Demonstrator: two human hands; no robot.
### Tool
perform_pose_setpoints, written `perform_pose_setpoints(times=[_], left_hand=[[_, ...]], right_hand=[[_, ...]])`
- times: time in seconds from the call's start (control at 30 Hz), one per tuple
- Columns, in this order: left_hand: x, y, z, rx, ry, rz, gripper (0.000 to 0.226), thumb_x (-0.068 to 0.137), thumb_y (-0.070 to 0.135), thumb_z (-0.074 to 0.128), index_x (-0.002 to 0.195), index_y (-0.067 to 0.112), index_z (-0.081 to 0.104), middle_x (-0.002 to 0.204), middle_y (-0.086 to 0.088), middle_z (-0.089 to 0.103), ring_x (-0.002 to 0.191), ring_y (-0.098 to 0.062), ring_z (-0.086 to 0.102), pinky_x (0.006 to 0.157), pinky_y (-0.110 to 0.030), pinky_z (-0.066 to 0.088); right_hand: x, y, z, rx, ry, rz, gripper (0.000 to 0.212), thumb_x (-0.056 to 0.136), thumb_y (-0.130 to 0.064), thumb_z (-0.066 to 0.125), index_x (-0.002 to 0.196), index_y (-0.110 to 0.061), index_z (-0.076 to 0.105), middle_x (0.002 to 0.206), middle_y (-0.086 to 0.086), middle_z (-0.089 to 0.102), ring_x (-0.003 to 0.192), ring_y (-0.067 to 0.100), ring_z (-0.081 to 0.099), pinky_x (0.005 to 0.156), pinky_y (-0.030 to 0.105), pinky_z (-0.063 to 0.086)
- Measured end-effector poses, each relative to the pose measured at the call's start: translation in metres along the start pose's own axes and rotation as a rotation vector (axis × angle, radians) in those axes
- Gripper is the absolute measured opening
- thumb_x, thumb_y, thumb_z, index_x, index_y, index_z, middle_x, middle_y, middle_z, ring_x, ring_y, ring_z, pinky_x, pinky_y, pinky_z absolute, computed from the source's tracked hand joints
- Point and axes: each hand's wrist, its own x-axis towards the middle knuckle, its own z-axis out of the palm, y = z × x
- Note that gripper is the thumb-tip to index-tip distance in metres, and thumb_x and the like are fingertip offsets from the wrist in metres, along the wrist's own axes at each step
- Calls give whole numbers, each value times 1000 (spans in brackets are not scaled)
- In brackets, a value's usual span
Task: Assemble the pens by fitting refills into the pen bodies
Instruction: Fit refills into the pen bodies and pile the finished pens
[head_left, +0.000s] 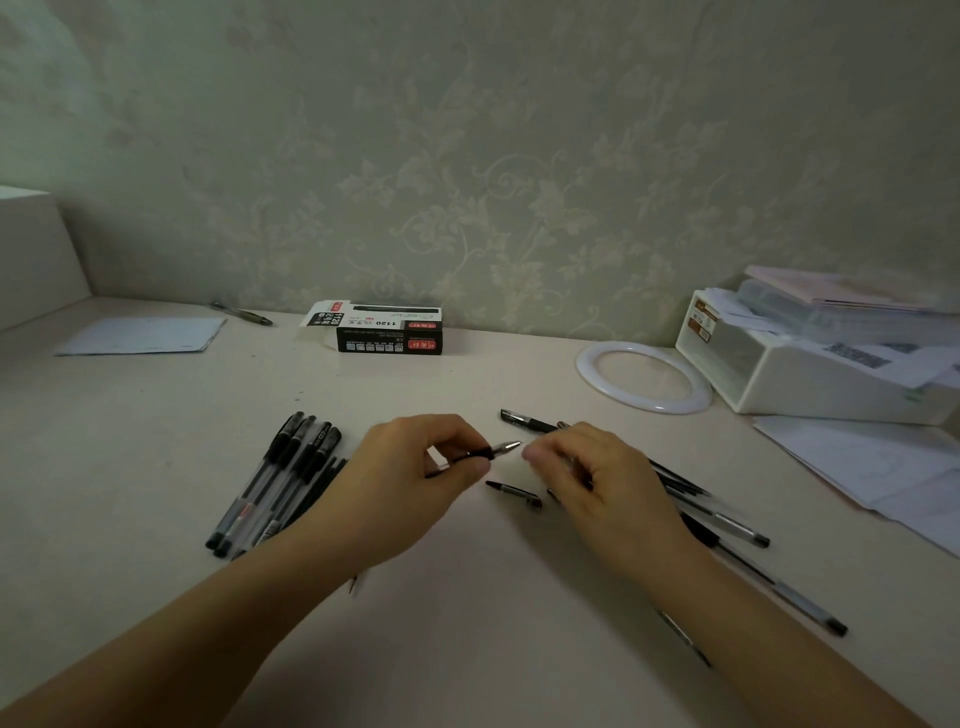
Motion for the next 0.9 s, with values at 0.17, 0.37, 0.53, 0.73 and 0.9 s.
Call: perform_pose_setpoints(times=[0.17, 0.37, 0.53, 0.73, 0.9], left_hand=[[0, -5, -1, 11, -37, -86, 11, 88, 34, 63, 82, 43, 68, 77, 24, 63, 57, 1, 58, 55, -13, 41], [0, -4, -4, 90, -40, -79, 11, 88, 34, 65, 85, 44, 67, 81, 19, 66, 66, 11, 57, 56, -2, 39], [-1, -3, -3, 144, -63, -48, 10, 87, 34, 65, 86, 43, 68, 81, 20, 67, 70, 9, 58, 60, -2, 40], [0, -2, -5, 139, -70, -44, 9, 88, 33, 65, 88, 41, 69, 82, 19, 66, 68, 11, 56, 58, 0, 38], [-1, -1, -5, 139, -99, -20, 10, 88, 32, 65, 88, 41, 70, 79, 20, 66, 69, 11, 57, 61, -1, 38]], right_hand=[[-3, 2, 4, -307, -153, -76, 14, 90, -47, 61, 99, -39, 67, 105, -22, 51, 96, -2, 36, 85, 25, 25], [-1, 4, 0, -299, -144, -55, 21, 90, -51, 57, 108, -41, 60, 108, -27, 53, 101, -1, 38, 86, 28, 25], [-3, 0, 2, -358, -258, -104, 18, 94, -50, 53, 106, -42, 62, 111, -26, 54, 106, 0, 37, 89, 30, 22], [-1, 7, -1, -249, -42, -93, 5, 97, -30, 56, 96, -34, 58, 87, -23, 58, 89, 3, 47, 86, 31, 29], [0, 7, -1, -143, -17, -93, 9, 94, -31, 61, 100, -37, 64, 92, -21, 65, 89, 3, 53, 88, 38, 37]])
